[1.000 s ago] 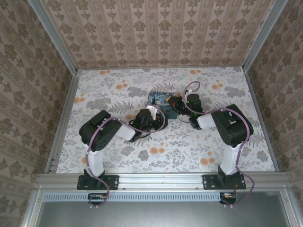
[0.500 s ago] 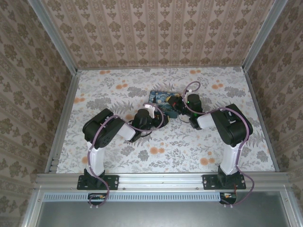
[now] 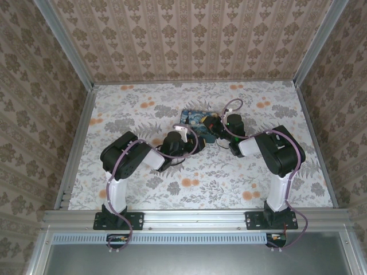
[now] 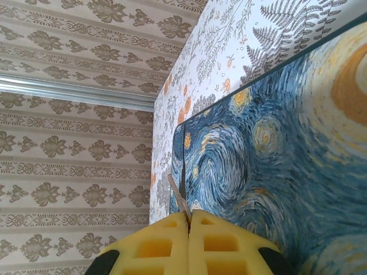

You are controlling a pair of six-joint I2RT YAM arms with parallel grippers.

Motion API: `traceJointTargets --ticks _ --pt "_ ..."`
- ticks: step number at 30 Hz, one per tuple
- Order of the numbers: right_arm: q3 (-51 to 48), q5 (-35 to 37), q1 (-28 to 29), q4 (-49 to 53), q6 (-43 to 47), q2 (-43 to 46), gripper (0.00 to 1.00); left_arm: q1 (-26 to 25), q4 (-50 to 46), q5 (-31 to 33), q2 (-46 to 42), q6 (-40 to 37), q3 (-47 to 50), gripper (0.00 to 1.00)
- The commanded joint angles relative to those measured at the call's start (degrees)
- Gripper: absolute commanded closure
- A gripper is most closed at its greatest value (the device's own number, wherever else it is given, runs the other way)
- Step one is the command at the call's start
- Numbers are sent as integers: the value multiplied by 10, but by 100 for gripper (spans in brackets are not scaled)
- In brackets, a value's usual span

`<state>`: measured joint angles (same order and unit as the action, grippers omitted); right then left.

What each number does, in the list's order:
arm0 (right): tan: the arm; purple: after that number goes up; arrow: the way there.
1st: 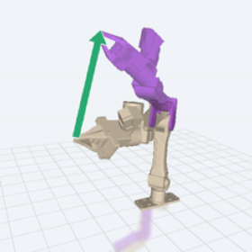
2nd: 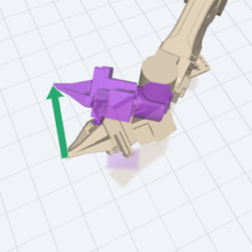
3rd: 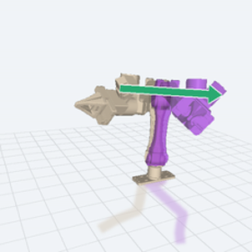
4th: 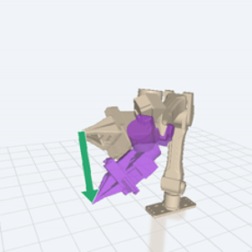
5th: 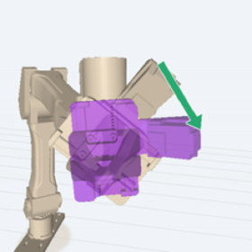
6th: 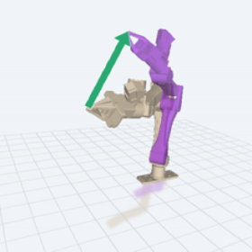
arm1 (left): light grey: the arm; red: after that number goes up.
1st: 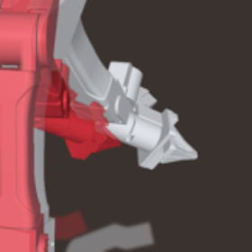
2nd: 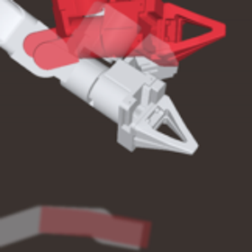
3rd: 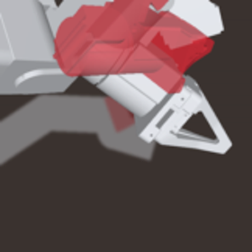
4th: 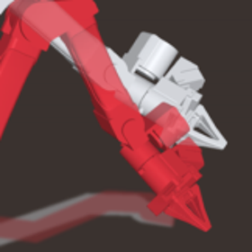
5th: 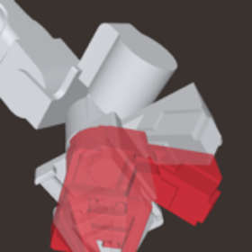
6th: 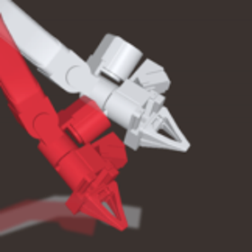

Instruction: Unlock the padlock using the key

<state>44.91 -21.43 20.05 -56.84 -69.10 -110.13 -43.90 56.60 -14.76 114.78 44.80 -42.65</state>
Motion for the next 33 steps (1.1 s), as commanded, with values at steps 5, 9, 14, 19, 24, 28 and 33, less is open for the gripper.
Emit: traceJointTargets --ticks 5,9,14,19,24,28,33 --pt "-4 -3 0 -5 -5 -16 100 -10 -6 -7 -1 8 -2 44" --pt "-5 -3 0 -7 -6 -18 100 -11 65 -2 -7 40 22 44" --pt "-6 -3 0 -9 -8 -20 100 -11 114 4 11 73 30 44" --pt "-6 -4 0 -13 -10 -24 100 -12 133 7 28 86 30 45" --pt "-7 -4 1 -17 -11 -28 100 -13 158 9 32 100 37 46" --pt "-8 -4 0 -22 -13 -33 100 -15 161 11 27 100 38 46" --pt "-8 -4 0 -23 -14 -33 100 -21 166 20 21 107 38 45"
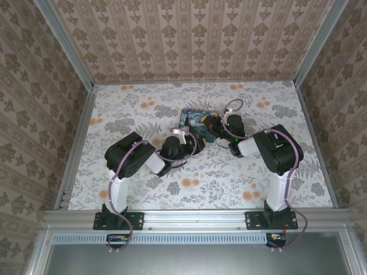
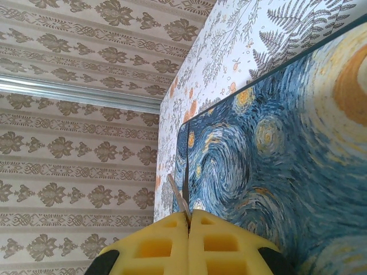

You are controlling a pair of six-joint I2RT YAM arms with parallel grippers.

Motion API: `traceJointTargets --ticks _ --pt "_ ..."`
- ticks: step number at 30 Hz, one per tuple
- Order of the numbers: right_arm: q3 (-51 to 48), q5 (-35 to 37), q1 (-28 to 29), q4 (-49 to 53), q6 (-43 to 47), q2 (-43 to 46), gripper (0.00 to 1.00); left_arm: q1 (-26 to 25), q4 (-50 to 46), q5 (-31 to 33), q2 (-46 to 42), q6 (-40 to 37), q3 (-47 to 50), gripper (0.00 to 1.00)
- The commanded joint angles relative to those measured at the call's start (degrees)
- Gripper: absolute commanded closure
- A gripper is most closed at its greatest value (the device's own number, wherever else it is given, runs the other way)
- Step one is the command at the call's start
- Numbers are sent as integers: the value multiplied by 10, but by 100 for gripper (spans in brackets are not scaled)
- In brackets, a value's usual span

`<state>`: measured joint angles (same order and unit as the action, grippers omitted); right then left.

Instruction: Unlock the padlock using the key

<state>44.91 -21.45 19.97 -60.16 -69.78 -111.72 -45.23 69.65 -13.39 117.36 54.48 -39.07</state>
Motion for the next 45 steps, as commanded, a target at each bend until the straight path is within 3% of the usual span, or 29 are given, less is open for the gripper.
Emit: traceJointTargets --ticks 1,13,31,45 --pt "-7 -3 1 10 -8 -17 100 -9 35 11 -5 11 2 44" --pt "-9 -3 1 4 -12 -18 100 -13 43 86 23 58 0 42" --pt "-8 -3 1 -1 -16 -25 100 -25 43 75 -3 57 11 45" --pt "-8 -3 1 -4 -20 -29 100 -35 47 113 -16 61 21 45"
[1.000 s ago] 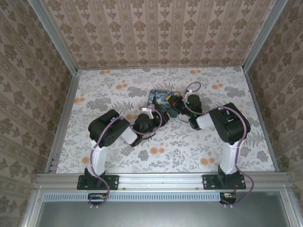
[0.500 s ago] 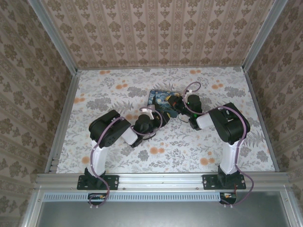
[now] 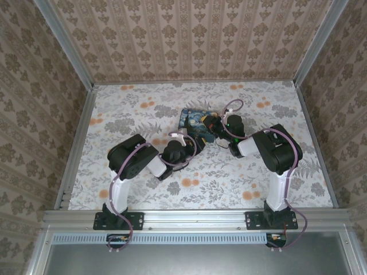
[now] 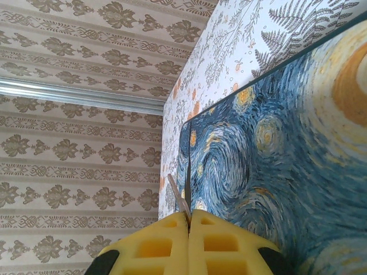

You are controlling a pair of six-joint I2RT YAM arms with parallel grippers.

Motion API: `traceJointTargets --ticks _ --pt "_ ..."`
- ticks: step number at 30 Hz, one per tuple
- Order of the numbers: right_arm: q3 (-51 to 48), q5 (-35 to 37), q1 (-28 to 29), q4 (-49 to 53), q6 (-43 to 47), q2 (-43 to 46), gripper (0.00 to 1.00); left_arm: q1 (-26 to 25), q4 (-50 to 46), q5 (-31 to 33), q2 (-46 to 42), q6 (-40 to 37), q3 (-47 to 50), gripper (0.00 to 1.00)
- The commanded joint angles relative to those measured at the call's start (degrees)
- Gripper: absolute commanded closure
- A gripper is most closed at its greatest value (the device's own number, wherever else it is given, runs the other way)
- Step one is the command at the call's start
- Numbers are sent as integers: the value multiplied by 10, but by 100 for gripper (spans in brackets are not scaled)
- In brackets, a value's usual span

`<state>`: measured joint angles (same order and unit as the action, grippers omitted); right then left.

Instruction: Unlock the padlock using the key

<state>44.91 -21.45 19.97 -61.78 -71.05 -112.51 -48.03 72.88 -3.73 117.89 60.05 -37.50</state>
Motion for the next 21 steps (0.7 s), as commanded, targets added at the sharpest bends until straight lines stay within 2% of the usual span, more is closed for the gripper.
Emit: traceJointTargets --ticks 1,12,21 --pt "-8 -3 1 12 -7 -21 100 -7 14 16 -21 4 3 45" --pt "-10 -4 1 1 -13 -29 100 -7 14 42 13 11 -12 46" --pt "-10 -3 1 -1 -14 -31 100 3 12 54 36 19 -15 57"
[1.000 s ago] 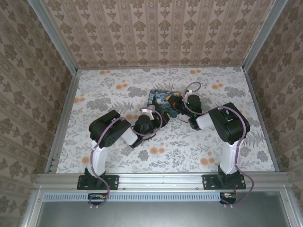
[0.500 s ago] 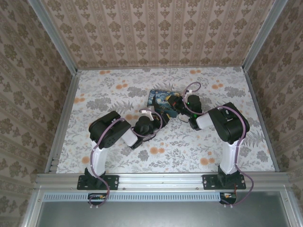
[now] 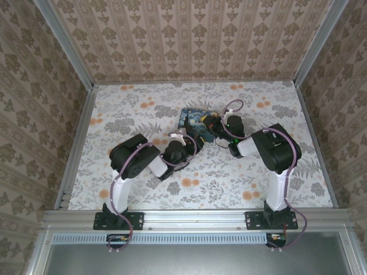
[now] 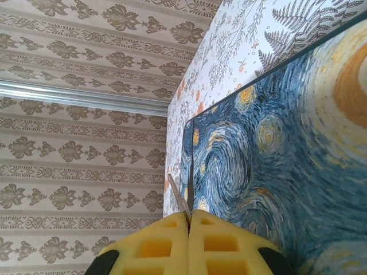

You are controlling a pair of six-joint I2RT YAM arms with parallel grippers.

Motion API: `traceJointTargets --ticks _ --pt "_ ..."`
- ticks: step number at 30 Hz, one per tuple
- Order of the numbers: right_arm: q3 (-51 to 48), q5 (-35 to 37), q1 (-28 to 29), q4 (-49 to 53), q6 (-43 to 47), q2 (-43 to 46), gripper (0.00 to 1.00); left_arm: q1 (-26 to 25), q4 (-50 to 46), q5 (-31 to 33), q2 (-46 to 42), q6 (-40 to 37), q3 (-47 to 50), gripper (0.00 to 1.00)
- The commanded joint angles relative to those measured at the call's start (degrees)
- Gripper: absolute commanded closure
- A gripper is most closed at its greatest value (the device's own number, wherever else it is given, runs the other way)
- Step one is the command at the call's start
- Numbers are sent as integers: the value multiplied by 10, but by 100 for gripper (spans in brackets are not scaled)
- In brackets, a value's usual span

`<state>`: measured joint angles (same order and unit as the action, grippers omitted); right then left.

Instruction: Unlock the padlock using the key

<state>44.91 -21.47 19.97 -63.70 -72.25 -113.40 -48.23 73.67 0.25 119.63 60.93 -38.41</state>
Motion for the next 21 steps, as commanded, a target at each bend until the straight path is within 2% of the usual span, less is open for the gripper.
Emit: traceJointTargets --ticks 1,5,11,21 --pt "-10 -3 1 18 -3 -23 100 6 5 16 20 12 -5 57" --pt "-9 -3 1 17 -4 -26 100 8 3 19 24 13 -2 60" --pt "-10 -3 1 15 -3 -27 100 12 2 19 25 13 -1 72" --pt "-11 -3 1 12 -5 -30 100 19 2 11 27 13 -6 83"
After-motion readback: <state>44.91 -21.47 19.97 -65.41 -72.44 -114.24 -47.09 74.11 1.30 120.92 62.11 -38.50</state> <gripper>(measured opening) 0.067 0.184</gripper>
